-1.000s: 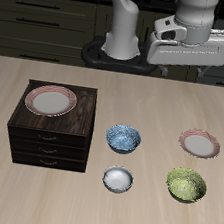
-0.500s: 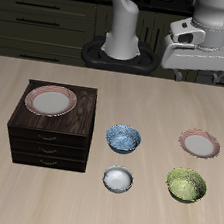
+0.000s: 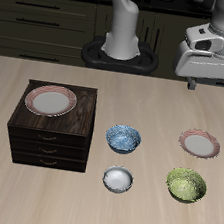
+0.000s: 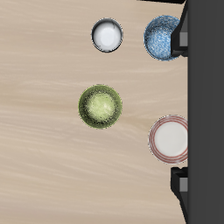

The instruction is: Stack the green bowl on the blue bowl

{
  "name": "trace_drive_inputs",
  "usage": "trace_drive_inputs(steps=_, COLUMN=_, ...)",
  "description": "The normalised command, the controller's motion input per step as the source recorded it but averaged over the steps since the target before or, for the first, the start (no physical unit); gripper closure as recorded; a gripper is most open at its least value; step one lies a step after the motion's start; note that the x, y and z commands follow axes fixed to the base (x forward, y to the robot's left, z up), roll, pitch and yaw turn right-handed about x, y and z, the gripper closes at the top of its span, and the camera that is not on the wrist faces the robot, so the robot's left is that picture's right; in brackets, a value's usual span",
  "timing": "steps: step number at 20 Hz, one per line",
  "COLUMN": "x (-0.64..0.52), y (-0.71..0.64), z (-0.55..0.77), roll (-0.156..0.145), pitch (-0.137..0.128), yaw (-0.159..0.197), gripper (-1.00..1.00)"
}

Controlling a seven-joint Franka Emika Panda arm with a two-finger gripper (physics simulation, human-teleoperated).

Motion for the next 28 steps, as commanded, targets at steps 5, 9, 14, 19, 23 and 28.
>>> trace_drive_inputs(steps=5, x=0.28, y=0.15, z=0.04, roll=-0.025, pitch=-0.014, yaw=-0.005, gripper=-1.00)
trace_drive_inputs(steps=9, x=0.29, y=0.15, z=0.01, roll=-0.013, pitch=-0.010, yaw=-0.020, gripper=-1.00)
trace_drive_inputs(steps=14, x=0.23, y=0.09, z=-0.01, roll=-0.020, pitch=-0.006, yaw=-0.015, gripper=-1.00)
trace_drive_inputs(steps=19, x=0.22, y=-0.01, z=-0.01, roll=-0.034, pitch=0.014, yaw=-0.031, gripper=-1.00)
trace_drive_inputs(steps=23, x=0.18, y=-0.01, z=0.00, roll=-0.009, pitch=-0.016, yaw=-0.004, gripper=-1.00)
trace_drive_inputs(steps=28, x=-0.02, y=0.13, z=-0.19, roll=0.009, pitch=-0.007, yaw=0.018, gripper=-1.00)
